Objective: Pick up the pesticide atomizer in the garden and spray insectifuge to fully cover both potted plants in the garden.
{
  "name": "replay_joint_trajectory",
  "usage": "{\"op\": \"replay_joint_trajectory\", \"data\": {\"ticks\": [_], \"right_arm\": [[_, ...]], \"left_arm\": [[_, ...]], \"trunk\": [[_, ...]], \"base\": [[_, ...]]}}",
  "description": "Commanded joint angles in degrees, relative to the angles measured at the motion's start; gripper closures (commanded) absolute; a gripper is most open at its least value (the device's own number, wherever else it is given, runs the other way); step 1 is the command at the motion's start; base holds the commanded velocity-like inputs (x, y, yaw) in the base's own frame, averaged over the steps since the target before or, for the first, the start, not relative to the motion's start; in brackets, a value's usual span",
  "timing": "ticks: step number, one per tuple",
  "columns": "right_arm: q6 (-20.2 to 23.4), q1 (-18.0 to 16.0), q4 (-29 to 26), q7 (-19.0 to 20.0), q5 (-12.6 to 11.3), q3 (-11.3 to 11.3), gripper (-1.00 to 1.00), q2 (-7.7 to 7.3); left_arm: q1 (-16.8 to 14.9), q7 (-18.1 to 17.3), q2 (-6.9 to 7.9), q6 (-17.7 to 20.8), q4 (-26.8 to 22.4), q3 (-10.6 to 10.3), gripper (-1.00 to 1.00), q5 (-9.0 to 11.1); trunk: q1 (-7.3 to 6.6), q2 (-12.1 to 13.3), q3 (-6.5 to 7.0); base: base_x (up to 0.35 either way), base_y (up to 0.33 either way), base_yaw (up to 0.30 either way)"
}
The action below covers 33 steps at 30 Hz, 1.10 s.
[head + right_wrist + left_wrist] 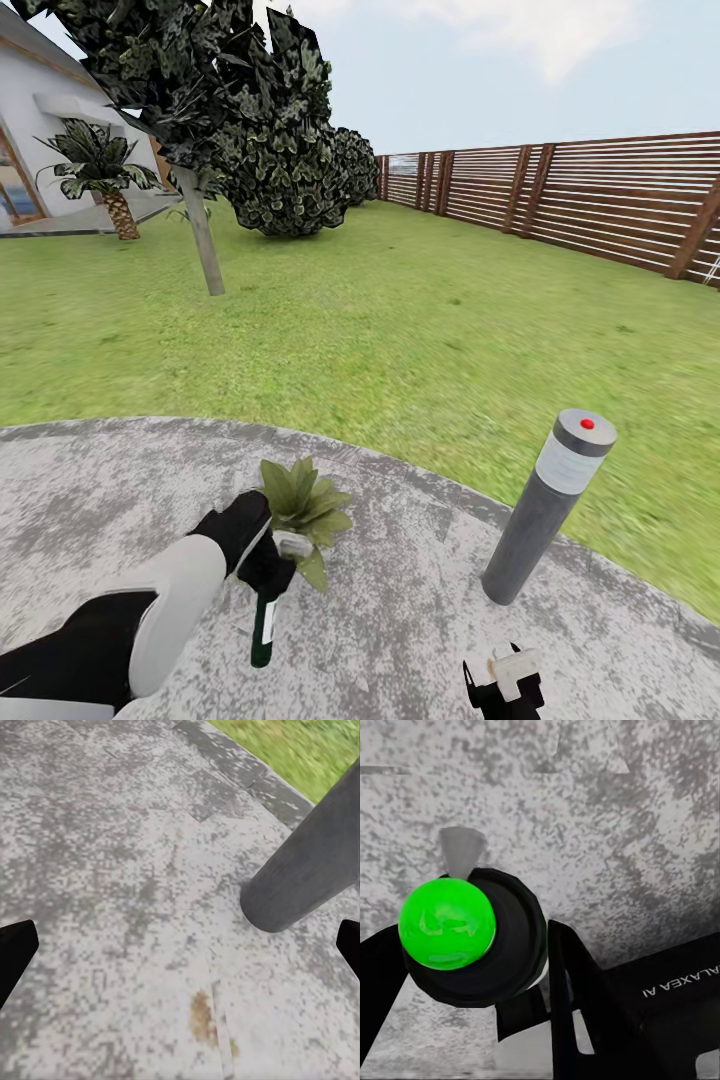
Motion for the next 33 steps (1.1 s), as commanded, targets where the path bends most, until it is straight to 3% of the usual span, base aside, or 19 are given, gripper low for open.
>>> {"op": "replay_joint_trajectory", "data": {"ticks": [1, 6, 12, 22, 28, 30, 32, 33], "right_arm": [[-0.09, -0.04, 0.06, -0.46, 0.61, -0.11, -1.00, 0.00], [-0.09, -0.04, 0.06, -0.46, 0.61, -0.11, -1.00, 0.00], [-0.09, -0.04, 0.06, -0.40, 0.61, -0.11, -1.00, 0.00], [-0.09, -0.04, 0.06, -0.37, 0.67, -0.11, -1.00, 0.00], [-0.09, -0.04, 0.13, -0.34, 0.71, -0.06, -1.00, 0.08], [-0.09, -0.04, 0.14, -0.31, 0.76, -0.03, -1.00, 0.09], [-0.09, -0.04, 0.14, -0.30, 0.78, -0.02, -1.00, 0.09], [-0.09, -0.04, 0.14, -0.29, 0.78, -0.02, -1.00, 0.09]], "left_arm": [[-0.26, -0.34, 0.04, 0.25, 0.56, 0.54, 1.00, -0.56], [-1.42, -0.59, -0.29, 0.38, 0.62, 0.99, 1.00, -0.35], [-7.00, -0.68, -0.19, 0.45, 1.25, 1.11, 1.00, -0.10], [-6.22, -2.20, 0.00, 0.37, 3.30, 0.53, 1.00, -0.48], [-8.12, -4.50, -0.47, 0.32, 3.34, 0.30, 1.00, -0.82], [-9.69, -7.21, -0.22, 0.35, 3.48, -1.62, 1.00, -1.04], [-10.49, -12.76, -0.03, 0.35, 3.55, -6.02, 1.00, -1.14], [-10.64, -16.60, 0.01, 0.31, 3.56, -9.62, 1.00, -1.20]], "trunk": [[-0.01, -0.02, -0.05], [-0.01, -0.02, -0.05], [-0.01, -0.02, -0.05], [-0.01, -0.02, -0.05], [-0.01, -0.02, -0.05], [-0.01, -0.02, -0.05], [-0.01, -0.02, -0.05], [-0.01, -0.02, -0.05]], "base": [[0.000, 0.000, 0.000], [0.000, 0.000, 0.000], [0.000, 0.000, 0.000], [0.122, 0.000, 0.000], [0.042, 0.000, 0.000], [0.002, 0.000, 0.000], [0.000, 0.000, 0.000], [0.000, 0.000, 0.000]]}}
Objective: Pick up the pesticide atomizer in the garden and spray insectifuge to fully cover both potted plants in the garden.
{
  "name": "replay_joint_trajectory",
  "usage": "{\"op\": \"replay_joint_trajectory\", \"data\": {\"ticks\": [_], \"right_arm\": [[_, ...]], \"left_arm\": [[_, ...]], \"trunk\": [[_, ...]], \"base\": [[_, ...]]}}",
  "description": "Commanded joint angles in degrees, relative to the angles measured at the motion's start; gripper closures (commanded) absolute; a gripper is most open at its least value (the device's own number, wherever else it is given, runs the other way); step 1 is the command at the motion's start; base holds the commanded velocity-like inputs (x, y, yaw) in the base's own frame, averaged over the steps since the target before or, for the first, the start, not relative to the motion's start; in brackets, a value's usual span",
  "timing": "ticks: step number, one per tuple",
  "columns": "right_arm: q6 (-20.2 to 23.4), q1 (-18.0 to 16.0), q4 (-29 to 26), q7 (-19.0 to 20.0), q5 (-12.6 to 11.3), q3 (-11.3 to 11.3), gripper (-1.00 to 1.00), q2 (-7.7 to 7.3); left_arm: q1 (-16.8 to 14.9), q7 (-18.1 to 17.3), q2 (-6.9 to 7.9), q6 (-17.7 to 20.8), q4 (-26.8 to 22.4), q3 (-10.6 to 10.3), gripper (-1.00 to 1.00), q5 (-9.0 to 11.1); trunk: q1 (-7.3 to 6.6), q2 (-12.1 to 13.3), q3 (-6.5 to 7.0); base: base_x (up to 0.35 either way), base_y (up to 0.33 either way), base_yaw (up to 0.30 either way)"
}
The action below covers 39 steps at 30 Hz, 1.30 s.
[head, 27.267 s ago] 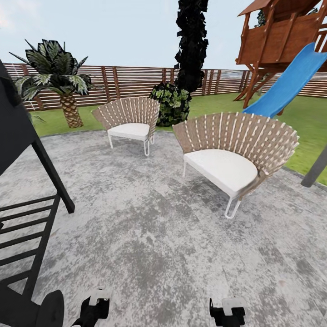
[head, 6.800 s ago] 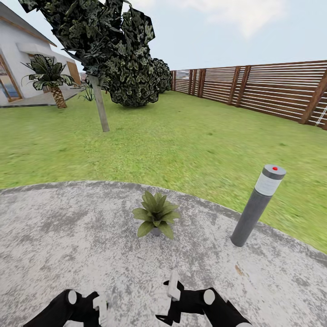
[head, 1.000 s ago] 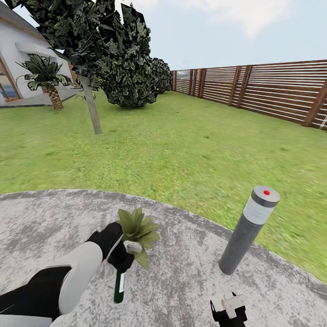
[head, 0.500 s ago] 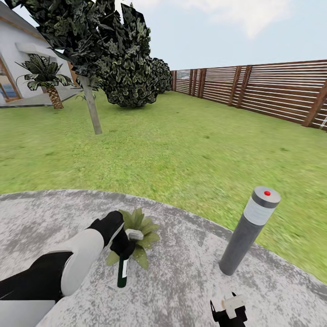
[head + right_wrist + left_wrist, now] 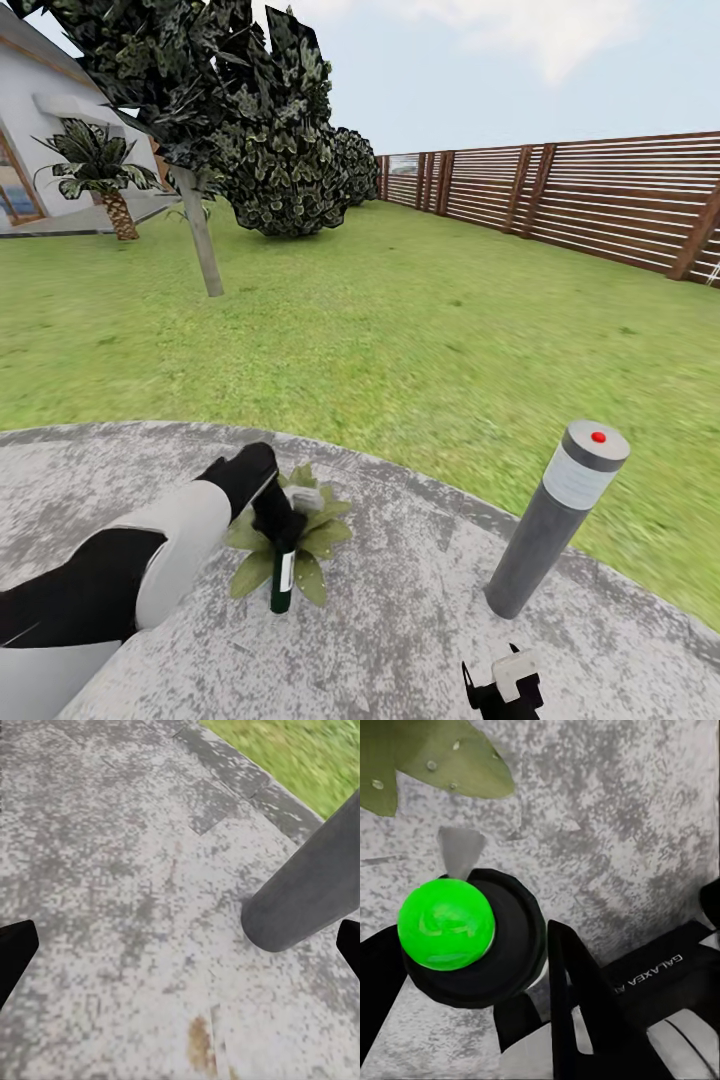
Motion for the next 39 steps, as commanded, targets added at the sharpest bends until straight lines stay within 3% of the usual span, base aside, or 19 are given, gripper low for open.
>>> {"op": "replay_joint_trajectory", "data": {"ticks": [1, 3, 5, 9, 12, 15, 28, 32, 35, 39], "right_arm": [[-0.09, -0.04, 0.06, -0.46, 0.61, -0.10, -1.00, 0.00], [-0.09, -0.04, 0.06, -0.47, 0.61, -0.10, -1.00, 0.00], [-0.09, -0.04, 0.06, -0.46, 0.61, -0.10, -1.00, 0.00], [-0.09, -0.04, 0.06, -0.46, 0.61, -0.11, -1.00, 0.00], [-0.09, -0.04, 0.06, -0.46, 0.61, -0.10, -1.00, 0.05], [-0.09, -0.04, 0.06, -0.50, 0.61, -0.10, -1.00, 0.08], [-0.09, -0.04, 0.06, -0.55, 0.61, -0.10, -1.00, 0.18], [-0.09, -0.04, 0.06, -0.55, 0.61, -0.10, -1.00, 0.15], [-0.09, -0.04, 0.06, -0.55, 0.61, -0.10, -1.00, 0.17], [-0.09, -0.04, 0.06, -0.55, 0.61, -0.10, -1.00, 0.18]], "left_arm": [[0.02, -3.10, 0.03, 0.11, -0.15, -3.17, 1.00, -0.36], [0.16, -6.23, 0.15, 0.10, -0.17, -7.30, 1.00, -0.33], [0.39, -8.47, 0.40, 0.08, -0.13, -10.13, 1.00, -0.34], [0.86, -10.42, 2.35, -0.20, -0.12, -11.74, 1.00, -0.37], [1.62, -10.71, 5.09, -0.44, -0.13, -11.95, 1.00, -0.38], [1.82, -10.75, 5.98, -0.50, -0.12, -11.92, 1.00, -0.38], [3.70, -10.71, 4.98, -0.10, -0.90, -11.12, 1.00, -0.26], [7.30, -9.85, 3.42, -0.36, -1.32, -11.04, 1.00, -0.28], [8.16, -8.10, 3.17, -0.50, -1.53, -10.63, 1.00, -0.21], [8.28, -7.47, 3.09, -0.23, -8.27, -9.82, 1.00, -0.08]], "trunk": [[-0.01, -0.02, -0.05], [-0.01, -0.02, -0.05], [-0.01, -0.02, -0.05], [-0.01, -0.02, -0.05], [-0.01, -0.02, -0.05], [-0.01, -0.02, -0.05], [-0.01, -0.02, -0.05], [-0.01, -0.02, -0.05], [-0.01, -0.02, -0.05], [-0.01, -0.02, -0.05]], "base": [[0.000, 0.000, 0.000], [0.000, 0.000, 0.000], [0.000, 0.000, 0.000], [0.000, 0.000, 0.000], [0.000, 0.000, 0.000], [0.000, 0.000, 0.000], [0.000, 0.000, 0.199], [0.000, 0.000, 0.010], [0.000, 0.000, 0.000], [0.000, 0.000, 0.000]]}}
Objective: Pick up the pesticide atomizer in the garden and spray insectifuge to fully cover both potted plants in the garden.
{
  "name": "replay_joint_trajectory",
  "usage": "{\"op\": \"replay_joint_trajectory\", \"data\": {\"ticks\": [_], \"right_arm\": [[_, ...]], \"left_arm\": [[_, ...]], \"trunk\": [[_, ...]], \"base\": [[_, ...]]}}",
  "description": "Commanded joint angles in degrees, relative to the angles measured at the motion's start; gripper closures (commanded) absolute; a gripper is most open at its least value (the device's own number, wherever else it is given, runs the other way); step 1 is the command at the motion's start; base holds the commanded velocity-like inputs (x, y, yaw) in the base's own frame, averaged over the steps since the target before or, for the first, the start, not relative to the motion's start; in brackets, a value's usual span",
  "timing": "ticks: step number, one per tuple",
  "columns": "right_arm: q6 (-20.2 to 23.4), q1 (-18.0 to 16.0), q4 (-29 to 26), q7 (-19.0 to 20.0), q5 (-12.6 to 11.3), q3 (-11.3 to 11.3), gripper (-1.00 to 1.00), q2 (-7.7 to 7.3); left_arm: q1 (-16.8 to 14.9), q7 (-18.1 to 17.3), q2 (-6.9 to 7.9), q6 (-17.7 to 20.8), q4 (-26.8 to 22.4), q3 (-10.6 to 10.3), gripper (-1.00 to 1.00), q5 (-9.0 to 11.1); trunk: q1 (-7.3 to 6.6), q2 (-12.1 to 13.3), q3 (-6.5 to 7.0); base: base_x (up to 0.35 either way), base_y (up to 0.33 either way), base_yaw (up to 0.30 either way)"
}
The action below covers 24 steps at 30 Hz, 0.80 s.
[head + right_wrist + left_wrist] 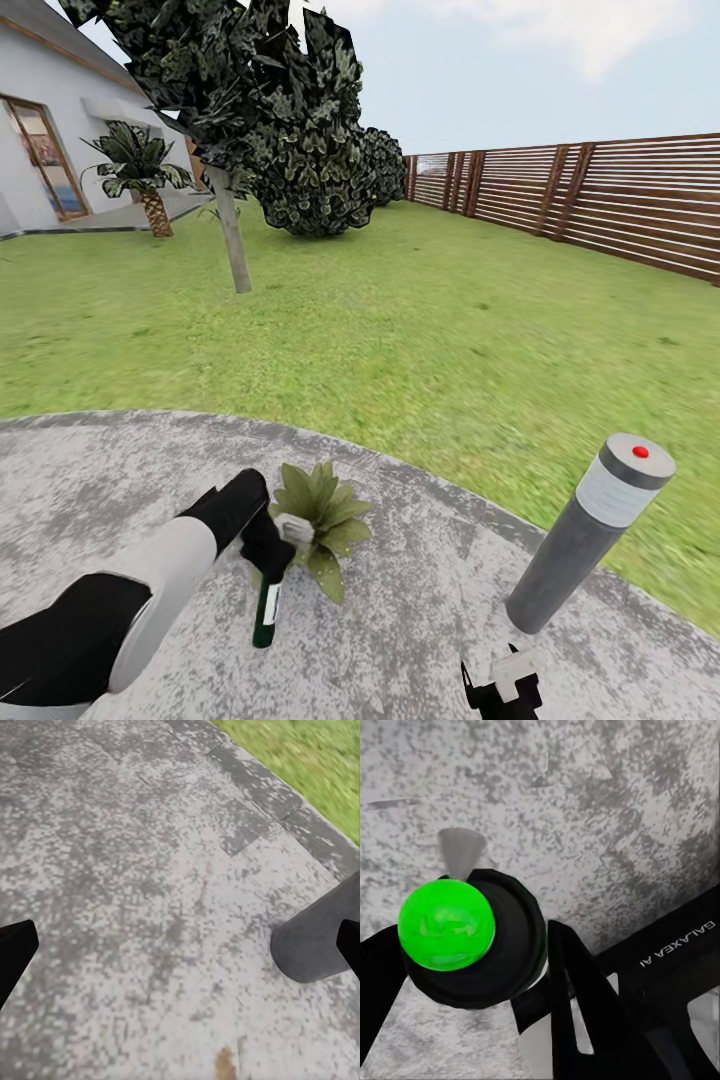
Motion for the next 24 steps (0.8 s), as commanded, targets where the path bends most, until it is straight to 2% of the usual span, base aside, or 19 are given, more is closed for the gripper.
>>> {"op": "replay_joint_trajectory", "data": {"ticks": [1, 3, 6, 10, 19, 24], "right_arm": [[-0.09, -0.04, 0.06, -0.46, 0.61, -0.10, -1.00, -0.02], [-0.09, -0.04, 0.06, -0.46, 0.61, -0.10, -1.00, -0.07], [-0.08, -0.04, 0.06, -0.45, 0.61, -0.10, -1.00, -0.07], [-0.09, -0.04, 0.07, -0.43, 0.61, -0.10, -1.00, -0.07], [-0.09, -0.04, 0.08, -0.44, 0.61, -0.10, -1.00, -0.09], [-0.07, -0.04, 0.11, -0.45, 0.61, -0.10, -1.00, -0.09]], "left_arm": [[0.01, -0.51, -0.05, 0.19, -1.42, 0.80, 1.00, -0.79], [-0.04, -0.30, -0.05, 0.22, -3.05, 3.22, 1.00, -0.87], [-0.03, -0.24, 0.26, 0.15, -3.25, 4.28, 1.00, -1.04], [2.39, -0.14, 0.64, -0.13, -3.09, 3.97, 1.00, -1.42], [2.65, -0.16, 0.03, -0.04, -3.03, 3.73, 1.00, -1.50], [2.00, -0.31, 0.25, 0.23, -3.02, 1.99, 1.00, -1.23]], "trunk": [[-0.01, -0.02, -0.06], [-0.01, -0.02, -0.06], [-0.01, -0.02, -0.06], [-0.01, -0.02, -0.06], [-0.01, -0.02, -0.06], [-0.01, -0.02, -0.06]], "base": [[0.000, 0.000, 0.000], [0.000, 0.000, 0.000], [0.000, 0.000, 0.000], [0.013, -0.007, 0.000], [0.151, -0.125, 0.000], [0.007, -0.007, 0.000]]}}
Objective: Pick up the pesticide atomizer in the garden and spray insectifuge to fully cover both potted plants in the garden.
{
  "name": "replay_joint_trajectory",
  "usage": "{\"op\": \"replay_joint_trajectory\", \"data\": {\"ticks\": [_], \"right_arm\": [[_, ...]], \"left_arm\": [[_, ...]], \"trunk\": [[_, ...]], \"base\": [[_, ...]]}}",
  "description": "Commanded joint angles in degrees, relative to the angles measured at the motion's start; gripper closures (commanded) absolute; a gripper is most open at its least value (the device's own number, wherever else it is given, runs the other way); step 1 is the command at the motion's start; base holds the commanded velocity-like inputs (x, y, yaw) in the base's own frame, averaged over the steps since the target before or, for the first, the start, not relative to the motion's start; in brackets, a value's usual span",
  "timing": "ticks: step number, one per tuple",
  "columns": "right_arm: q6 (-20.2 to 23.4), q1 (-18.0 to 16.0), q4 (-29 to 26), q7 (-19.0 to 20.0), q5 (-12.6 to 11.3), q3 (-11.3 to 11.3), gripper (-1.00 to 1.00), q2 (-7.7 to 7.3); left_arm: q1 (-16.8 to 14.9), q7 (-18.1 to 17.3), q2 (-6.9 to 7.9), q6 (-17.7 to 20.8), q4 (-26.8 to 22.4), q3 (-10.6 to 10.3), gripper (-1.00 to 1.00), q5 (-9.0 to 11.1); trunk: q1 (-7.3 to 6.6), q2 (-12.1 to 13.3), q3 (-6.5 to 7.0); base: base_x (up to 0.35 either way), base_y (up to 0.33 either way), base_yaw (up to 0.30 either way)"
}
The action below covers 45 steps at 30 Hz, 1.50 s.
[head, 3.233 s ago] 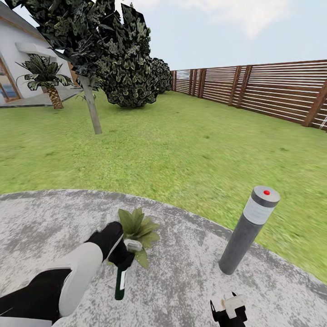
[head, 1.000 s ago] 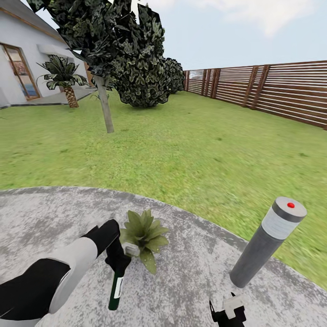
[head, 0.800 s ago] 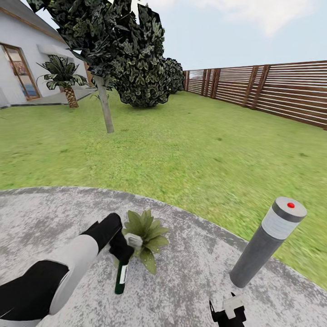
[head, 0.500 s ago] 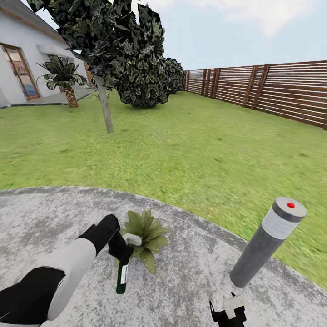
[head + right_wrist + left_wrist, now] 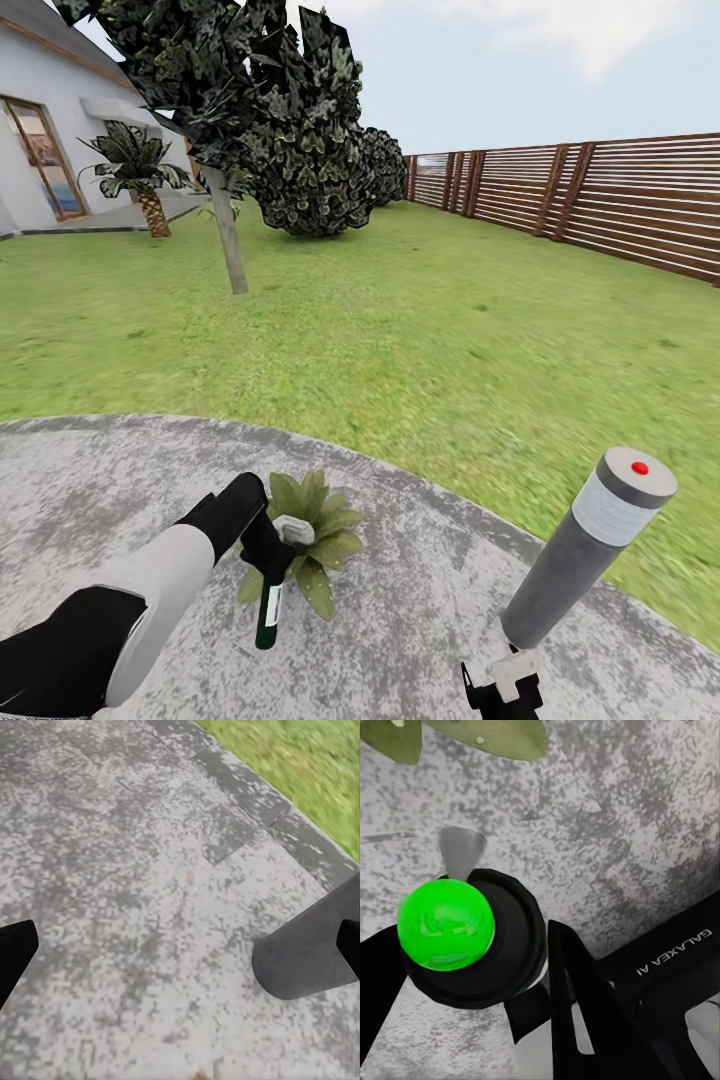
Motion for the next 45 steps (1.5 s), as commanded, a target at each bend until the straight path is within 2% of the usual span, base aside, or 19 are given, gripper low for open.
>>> {"op": "replay_joint_trajectory", "data": {"ticks": [1, 3, 9, 13, 18, 24, 26, 30, 34, 37, 40, 42, 45], "right_arm": [[-0.10, -0.04, 0.07, -0.46, 0.61, -0.10, -1.00, 0.00], [-0.11, -0.04, 0.08, -0.44, 0.61, -0.10, -1.00, 0.00], [-0.05, -0.04, 0.07, -0.42, 0.61, -0.10, -1.00, 0.00], [-0.04, -0.04, 0.09, -0.41, 0.61, -0.10, -1.00, 0.00], [-0.05, -0.04, 0.08, -0.41, 0.61, -0.10, -1.00, 0.00], [-0.07, -0.04, 0.28, -0.39, 0.61, -0.10, -1.00, 0.00], [-0.10, -0.04, 0.75, -0.39, 0.61, -0.10, -1.00, 0.05], [-0.11, -0.04, 1.03, -0.39, 0.61, -0.10, -1.00, 0.08], [-0.11, -0.04, 1.05, -0.41, 0.61, -0.10, -1.00, 0.09], [-0.11, -0.04, 1.05, -0.40, 0.61, -0.10, -1.00, 0.09], [-0.11, -0.04, 1.05, -0.39, 0.61, -0.10, -1.00, 0.09], [-0.11, -0.04, 1.05, -0.39, 0.61, -0.10, -1.00, 0.09], [-0.11, -0.04, 1.05, -0.39, 0.61, -0.10, -1.00, 0.09]], "left_arm": [[-0.10, -0.64, 0.00, 0.21, -0.09, -0.17, 1.00, -0.55], [-0.50, -0.68, -0.11, 0.30, -0.09, -0.25, 1.00, -0.52], [-4.63, -0.87, -0.82, 0.43, 0.56, -0.32, 1.00, -0.51], [-4.97, -0.88, -0.81, 0.38, 2.65, -0.49, 1.00, -0.51], [-4.08, -0.88, 0.16, -0.10, 3.72, -0.97, 1.00, -0.51], [-3.19, -0.88, 2.88, -0.28, 4.87, -2.17, 1.00, -0.51], [-3.18, -0.88, 2.95, -0.30, 4.85, -2.23, 1.00, -0.51], [-2.93, -0.88, 1.68, -0.19, 4.84, -2.06, 1.00, -0.48], [-0.82, -0.82, -1.93, -0.12, 4.75, -2.06, 1.00, -0.80], [0.56, -0.75, -2.55, -0.19, 4.46, -2.09, 1.00, -0.85], [1.37, -0.62, -1.70, -0.29, 4.43, -1.97, 1.00, -0.86], [2.21, -0.56, -0.30, -0.35, 4.13, -1.78, 1.00, -0.75], [2.65, -0.47, 1.04, -0.36, 3.85, -1.37, 1.00, -0.56]], "trunk": [[-0.01, -0.02, -0.05], [-0.01, -0.02, -0.05], [-0.01, -0.02, -0.05], [-0.01, -0.02, -0.05], [-0.01, -0.02, -0.05], [-0.01, -0.02, -0.05], [-0.01, -0.02, -0.05], [-0.01, -0.02, -0.05], [-0.01, -0.02, -0.05], [-0.01, -0.02, -0.05], [-0.01, -0.02, -0.05], [-0.01, -0.02, -0.05], [-0.01, -0.02, -0.05]], "base": [[0.000, 0.000, 0.000], [0.000, 0.000, 0.000], [0.000, 0.000, 0.000], [0.000, 0.000, 0.000], [0.000, 0.000, 0.000], [0.000, 0.000, 0.000], [0.000, 0.000, 0.000], [0.000, 0.000, 0.000], [0.000, 0.000, 0.000], [0.000, 0.000, 0.000], [0.000, 0.000, 0.000], [0.000, 0.000, 0.000], [0.000, 0.000, 0.000]]}}
